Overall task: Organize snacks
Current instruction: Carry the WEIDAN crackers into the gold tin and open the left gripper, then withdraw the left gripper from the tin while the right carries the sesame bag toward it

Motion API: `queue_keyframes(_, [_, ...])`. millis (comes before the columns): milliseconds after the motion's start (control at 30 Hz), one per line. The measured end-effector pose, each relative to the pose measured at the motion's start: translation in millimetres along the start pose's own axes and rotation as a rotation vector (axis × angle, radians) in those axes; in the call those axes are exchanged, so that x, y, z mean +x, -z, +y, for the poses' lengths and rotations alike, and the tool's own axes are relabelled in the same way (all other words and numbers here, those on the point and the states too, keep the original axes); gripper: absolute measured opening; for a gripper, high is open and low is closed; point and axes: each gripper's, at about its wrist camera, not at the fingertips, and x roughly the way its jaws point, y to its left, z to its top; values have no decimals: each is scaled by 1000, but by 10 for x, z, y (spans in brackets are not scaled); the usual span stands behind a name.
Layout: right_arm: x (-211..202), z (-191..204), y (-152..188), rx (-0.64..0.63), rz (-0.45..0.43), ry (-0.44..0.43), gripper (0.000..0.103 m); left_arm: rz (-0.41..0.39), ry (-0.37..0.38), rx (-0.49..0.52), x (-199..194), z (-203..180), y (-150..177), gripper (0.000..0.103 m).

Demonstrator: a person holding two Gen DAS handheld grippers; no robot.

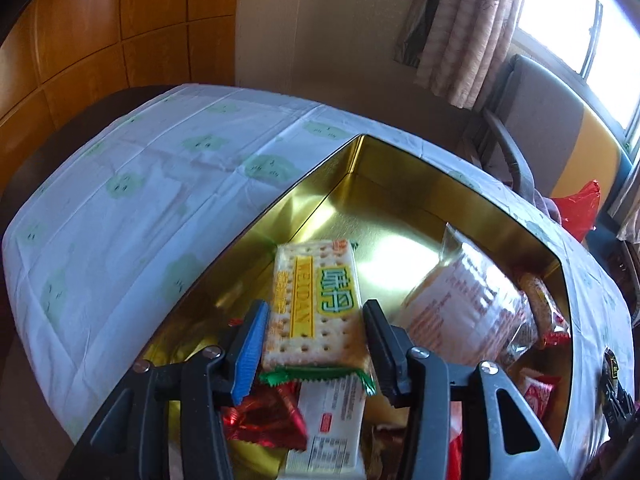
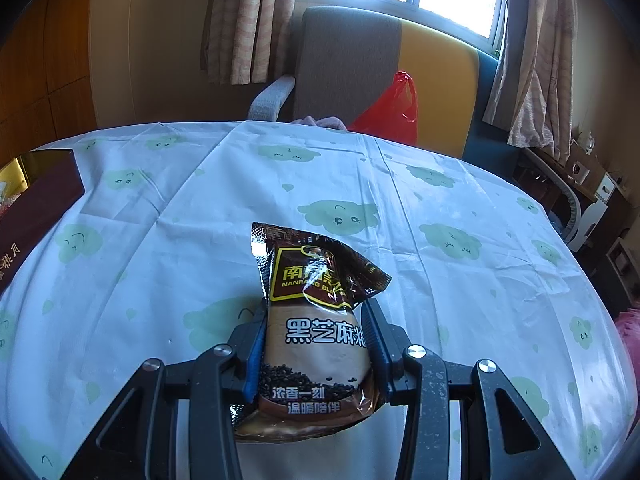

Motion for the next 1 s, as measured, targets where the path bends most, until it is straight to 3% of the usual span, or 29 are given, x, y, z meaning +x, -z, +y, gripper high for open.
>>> queue_keyframes(233, [4,11,2,-6,-1,6,44,-19,33,-17,77,3,-74,48])
queue_keyframes(333, [2,12,11,-12,-2,10,44,-25,15,24,157,-128,-225,48])
queue_keyframes(500, [-2,23,14,-14,-4,12,44,-83,-2,-18,-15,-161,-293,49])
queue_keyframes(600, [2,23,14,-14,1,9,44,-110,50,-30,-157,-124,-222,50])
queue_keyframes(733, [-6,21,11,-14,-1,9,44,-116,15,-25,-277,-98,-84,50])
queue_keyframes(1000, [-55,49,5,-35,-19,-2,44,-92,88,-26,-433,-208,323,50])
